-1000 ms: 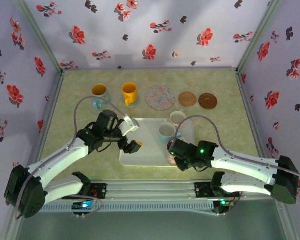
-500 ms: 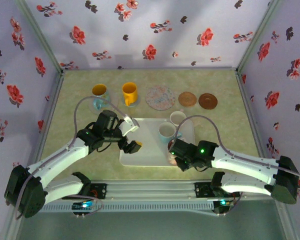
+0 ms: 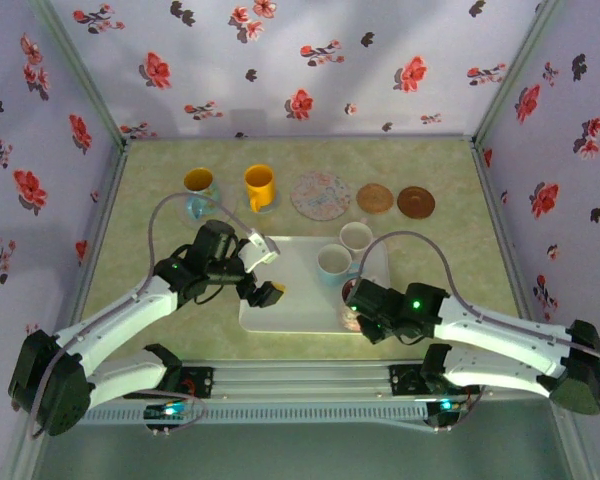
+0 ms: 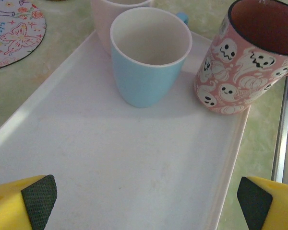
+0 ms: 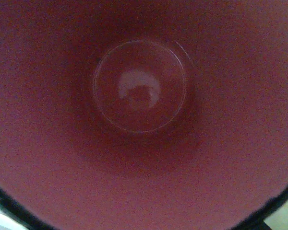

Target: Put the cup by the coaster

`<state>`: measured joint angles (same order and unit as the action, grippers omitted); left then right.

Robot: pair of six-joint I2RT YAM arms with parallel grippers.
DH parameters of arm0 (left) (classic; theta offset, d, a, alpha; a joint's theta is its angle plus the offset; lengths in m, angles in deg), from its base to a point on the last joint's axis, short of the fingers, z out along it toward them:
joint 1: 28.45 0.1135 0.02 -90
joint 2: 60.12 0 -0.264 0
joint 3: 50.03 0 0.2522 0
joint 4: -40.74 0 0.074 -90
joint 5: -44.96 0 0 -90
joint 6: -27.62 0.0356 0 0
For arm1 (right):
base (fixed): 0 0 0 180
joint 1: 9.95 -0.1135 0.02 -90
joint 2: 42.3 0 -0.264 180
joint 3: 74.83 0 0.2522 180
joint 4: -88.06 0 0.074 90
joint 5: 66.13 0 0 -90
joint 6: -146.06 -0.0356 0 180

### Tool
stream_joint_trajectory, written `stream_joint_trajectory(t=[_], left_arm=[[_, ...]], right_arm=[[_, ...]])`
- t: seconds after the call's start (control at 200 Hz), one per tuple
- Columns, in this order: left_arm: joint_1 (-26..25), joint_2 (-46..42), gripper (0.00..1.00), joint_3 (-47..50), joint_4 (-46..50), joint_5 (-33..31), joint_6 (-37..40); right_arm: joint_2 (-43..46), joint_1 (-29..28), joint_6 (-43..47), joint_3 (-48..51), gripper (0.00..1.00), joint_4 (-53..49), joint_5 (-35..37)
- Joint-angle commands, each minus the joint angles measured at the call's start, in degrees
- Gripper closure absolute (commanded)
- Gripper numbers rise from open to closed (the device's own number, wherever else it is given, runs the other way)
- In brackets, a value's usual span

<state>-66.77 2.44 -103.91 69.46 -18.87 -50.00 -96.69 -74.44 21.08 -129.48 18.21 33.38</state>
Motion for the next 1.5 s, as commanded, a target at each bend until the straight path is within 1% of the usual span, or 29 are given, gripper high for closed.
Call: stream_joint_trajectory(t=[0.0,0.425,0.63,0.91,1.06,1.08,1.21,1.34,1.495], left_arm=[[-0.43,-1.04,0.0,-0.42,-2.03,1.07,-0.86],[-0.43,-1.55,0.0,-1.93,-2.61,0.99,-2.47],[-0.7,-0.38,0.0,-4.16,-1.94,2.64,-3.18],[-0.74,-1.13,0.0,-5.71,-3.7,-0.06,-3.99],[-0.75,-1.13,0.0,-6.41,-6.51,-1.74,-4.2],[-0.76,-0.93,0.0,-6.6,-6.9,-2.01,-4.36],[-0.64,0.04,0.0,-7.68,-9.25,-3.09,-4.91],[-0.4,1.07,0.0,-9.19,-10.57,-4.68,-5.25],[0.3,2.24,0.0,-10.92,-10.72,-4.9,-5.15]], right_arm=[[3.34,-0.51,-1.75,-2.49,1.0,1.91,4.43],[10.28,-0.57,-0.21,-2.42,1.0,4.33,6.71],[12.57,-1.1,2.76,-3.47,1.0,5.92,6.57],[17.19,-1.2,7.61,-4.91,1.0,10.3,6.71],[17.65,-1.2,10.39,-6.39,1.0,12.35,9.27],[17.61,-1.21,10.97,-6.61,1.0,12.83,11.06],[17.61,-1.1,12.07,-7.71,1.0,15.89,15.27],[18.4,-0.95,14.6,-8.19,1.0,19.6,17.63],[18.16,0.06,16.26,-10.29,1.0,20.18,19.65]])
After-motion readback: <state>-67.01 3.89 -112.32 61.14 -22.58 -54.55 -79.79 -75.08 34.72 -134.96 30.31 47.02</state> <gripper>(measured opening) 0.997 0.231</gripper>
